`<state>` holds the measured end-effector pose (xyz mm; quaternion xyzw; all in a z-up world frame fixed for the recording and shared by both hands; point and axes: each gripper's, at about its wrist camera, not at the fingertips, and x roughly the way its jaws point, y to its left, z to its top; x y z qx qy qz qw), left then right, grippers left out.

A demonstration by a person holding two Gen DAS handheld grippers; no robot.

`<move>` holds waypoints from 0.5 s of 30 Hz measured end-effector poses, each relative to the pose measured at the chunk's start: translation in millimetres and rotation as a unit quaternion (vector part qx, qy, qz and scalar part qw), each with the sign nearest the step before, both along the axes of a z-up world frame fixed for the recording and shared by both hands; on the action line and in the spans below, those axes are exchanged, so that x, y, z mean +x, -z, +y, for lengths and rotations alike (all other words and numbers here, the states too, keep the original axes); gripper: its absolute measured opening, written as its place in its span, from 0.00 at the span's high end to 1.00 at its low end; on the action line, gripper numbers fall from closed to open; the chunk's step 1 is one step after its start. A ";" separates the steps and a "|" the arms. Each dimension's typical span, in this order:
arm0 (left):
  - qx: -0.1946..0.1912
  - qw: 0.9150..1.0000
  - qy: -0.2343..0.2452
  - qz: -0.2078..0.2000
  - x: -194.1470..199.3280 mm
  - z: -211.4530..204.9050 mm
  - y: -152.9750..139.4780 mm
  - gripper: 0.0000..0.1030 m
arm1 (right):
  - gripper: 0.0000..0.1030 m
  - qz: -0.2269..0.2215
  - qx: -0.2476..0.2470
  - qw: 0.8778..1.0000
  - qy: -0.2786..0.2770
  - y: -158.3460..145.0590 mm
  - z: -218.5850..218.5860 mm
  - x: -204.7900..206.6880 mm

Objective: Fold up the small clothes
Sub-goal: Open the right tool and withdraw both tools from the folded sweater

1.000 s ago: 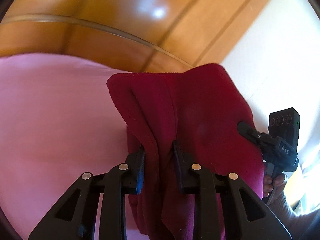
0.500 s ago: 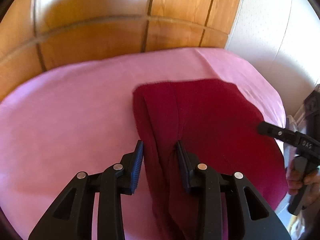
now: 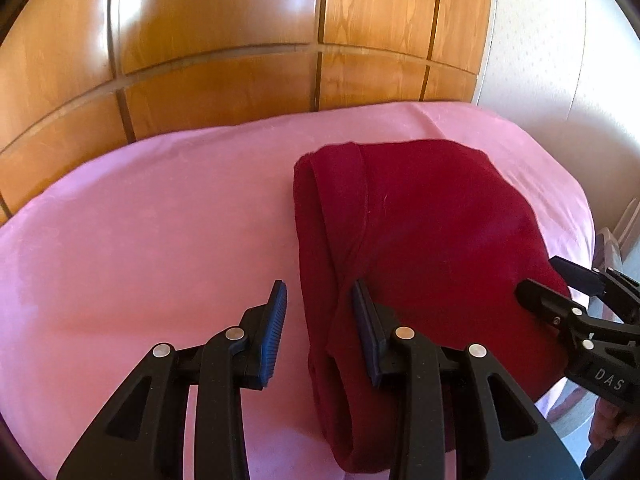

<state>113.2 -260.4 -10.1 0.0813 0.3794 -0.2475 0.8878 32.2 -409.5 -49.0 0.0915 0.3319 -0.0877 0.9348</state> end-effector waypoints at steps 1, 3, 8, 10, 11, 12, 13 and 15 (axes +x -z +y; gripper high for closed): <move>-0.004 1.000 -0.003 -0.001 -1.5 1.7 -3.3 0.68 | 0.33 -0.001 0.009 1.000 0.002 -2.0 -0.9 -2.4; -0.015 1.000 -0.011 0.004 -2.8 6.3 -7.8 0.66 | 0.29 -0.006 0.017 1.000 0.010 -4.6 -3.1 -5.9; -0.037 0.999 -0.037 -0.003 -10.8 20.6 -16.9 0.43 | 0.18 -0.016 0.013 0.999 0.039 -13.5 6.0 -25.4; -0.038 0.998 -0.041 -0.004 -14.5 23.2 -19.3 0.43 | 0.16 -0.010 0.006 0.999 0.046 -14.9 11.9 -29.5; -0.039 0.998 -0.041 -0.005 -16.3 23.8 -20.6 0.43 | 0.15 -0.009 0.001 0.999 0.050 -14.1 14.5 -30.9; -0.039 0.998 -0.041 -0.007 -17.0 23.1 -21.7 0.43 | 0.14 -0.008 -0.002 0.999 0.054 -15.2 15.7 -31.3; -0.039 0.998 -0.041 -0.008 -19.3 23.6 -22.5 0.43 | 0.12 -0.008 -0.005 0.998 0.059 -14.9 17.1 -32.2; -0.039 0.998 -0.041 -0.011 -23.9 25.1 -24.2 0.38 | 0.10 -0.007 -0.010 0.998 0.067 -15.2 18.1 -36.4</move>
